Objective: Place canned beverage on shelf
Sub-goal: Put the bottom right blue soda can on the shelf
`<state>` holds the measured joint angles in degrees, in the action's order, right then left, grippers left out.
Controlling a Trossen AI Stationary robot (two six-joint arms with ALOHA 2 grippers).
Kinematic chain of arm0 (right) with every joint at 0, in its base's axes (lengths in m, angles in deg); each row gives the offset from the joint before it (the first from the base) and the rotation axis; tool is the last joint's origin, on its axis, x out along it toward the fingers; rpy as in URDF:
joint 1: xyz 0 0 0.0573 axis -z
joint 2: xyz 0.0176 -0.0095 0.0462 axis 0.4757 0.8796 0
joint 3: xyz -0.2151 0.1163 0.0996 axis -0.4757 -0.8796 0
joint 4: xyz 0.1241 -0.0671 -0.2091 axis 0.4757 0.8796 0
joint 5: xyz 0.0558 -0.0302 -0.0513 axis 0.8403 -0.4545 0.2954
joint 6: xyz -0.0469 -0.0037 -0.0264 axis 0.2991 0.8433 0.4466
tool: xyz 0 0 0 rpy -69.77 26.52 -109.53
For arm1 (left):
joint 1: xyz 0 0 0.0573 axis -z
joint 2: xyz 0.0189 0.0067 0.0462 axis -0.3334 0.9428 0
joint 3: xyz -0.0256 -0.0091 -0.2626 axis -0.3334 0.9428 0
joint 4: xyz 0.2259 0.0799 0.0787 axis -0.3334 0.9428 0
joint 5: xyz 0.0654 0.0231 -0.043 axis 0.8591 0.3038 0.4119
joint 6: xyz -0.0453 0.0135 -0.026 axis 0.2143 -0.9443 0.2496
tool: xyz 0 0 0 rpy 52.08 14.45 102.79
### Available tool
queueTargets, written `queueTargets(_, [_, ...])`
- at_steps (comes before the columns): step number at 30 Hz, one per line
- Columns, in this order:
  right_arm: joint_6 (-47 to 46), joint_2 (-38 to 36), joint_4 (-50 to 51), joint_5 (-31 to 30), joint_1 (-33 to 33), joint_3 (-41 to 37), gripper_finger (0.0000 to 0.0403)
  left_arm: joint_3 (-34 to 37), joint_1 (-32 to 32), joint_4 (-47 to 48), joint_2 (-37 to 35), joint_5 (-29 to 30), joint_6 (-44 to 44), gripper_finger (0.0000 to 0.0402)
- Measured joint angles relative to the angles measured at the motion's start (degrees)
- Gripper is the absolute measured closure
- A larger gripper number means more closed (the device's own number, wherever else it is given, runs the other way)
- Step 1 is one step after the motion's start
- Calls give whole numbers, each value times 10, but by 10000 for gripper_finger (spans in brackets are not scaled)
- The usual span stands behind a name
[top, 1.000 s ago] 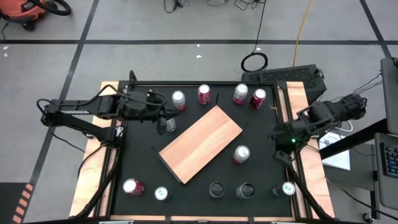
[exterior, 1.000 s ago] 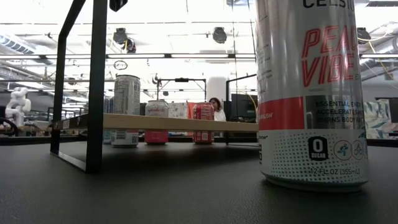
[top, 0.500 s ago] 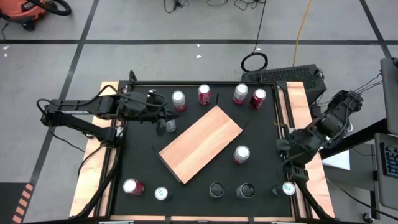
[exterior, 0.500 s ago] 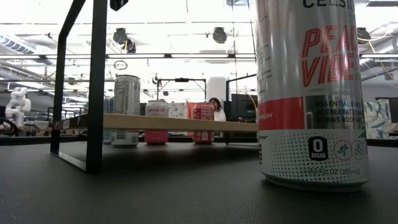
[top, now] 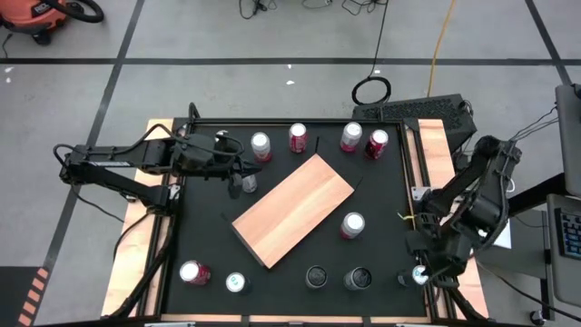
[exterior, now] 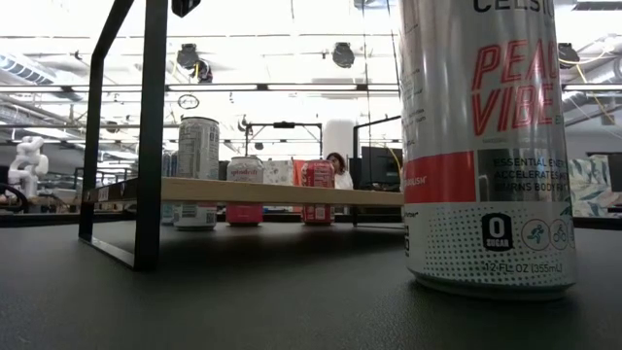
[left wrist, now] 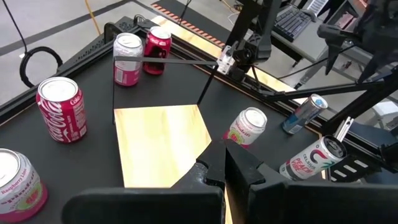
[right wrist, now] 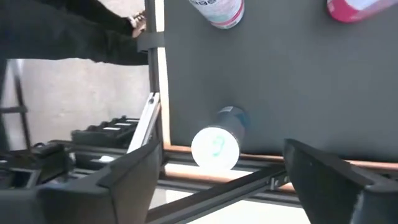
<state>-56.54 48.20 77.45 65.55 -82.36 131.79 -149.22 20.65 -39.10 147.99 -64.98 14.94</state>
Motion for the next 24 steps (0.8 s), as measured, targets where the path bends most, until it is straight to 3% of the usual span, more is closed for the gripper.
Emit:
queueTargets(5, [-4, 4, -4, -33, -34, -11, 74, 0, 0, 0, 0, 0, 0, 402])
queueTargets(16, [-80, 1, -122, -34, -83, -134, 74, 0, 1, 0, 0, 0, 3, 402])
queueTargets(24, [-134, 1, -138, -37, -108, -179, 58, 0, 1, 0, 0, 0, 4, 402])
